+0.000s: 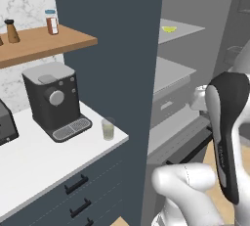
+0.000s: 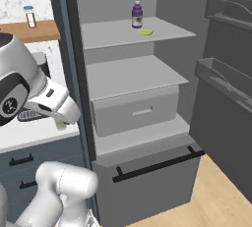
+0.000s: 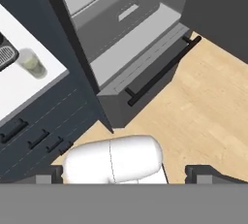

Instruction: Grab a lemon wedge from the fridge and one ice cube from the ice bowl, and put them in the glass of lemonade.

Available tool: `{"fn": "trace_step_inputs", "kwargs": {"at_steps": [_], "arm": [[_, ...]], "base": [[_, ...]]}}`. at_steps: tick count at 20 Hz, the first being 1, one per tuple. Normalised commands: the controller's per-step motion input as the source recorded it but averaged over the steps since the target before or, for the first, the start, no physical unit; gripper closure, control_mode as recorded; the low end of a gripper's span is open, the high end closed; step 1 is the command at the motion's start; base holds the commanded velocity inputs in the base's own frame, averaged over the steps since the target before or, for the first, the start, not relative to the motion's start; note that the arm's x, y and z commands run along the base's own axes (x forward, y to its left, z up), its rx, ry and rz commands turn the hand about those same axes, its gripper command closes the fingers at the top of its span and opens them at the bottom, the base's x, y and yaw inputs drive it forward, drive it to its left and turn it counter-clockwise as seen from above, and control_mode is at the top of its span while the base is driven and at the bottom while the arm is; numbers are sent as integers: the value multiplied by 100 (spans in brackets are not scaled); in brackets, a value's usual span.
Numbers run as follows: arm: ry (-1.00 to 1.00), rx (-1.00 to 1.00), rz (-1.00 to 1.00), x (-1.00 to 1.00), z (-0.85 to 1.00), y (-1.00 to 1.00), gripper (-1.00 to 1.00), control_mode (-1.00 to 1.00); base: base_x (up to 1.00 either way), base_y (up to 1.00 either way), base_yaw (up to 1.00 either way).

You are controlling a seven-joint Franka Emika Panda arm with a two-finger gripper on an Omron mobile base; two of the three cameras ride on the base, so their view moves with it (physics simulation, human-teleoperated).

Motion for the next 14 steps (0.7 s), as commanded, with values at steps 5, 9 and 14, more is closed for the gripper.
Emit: {"fn": "trace_step_inputs", "kwargs": {"at_steps": [5, 9, 14], "arm": [[1, 0, 9, -35, -2, -8, -100, -100], [0, 0, 0, 0, 0, 0, -100, 100], [0, 0, 0, 0, 0, 0, -100, 100]], "base": [[0, 0, 0], [-4, -74, 29], [0, -94, 66]]}}
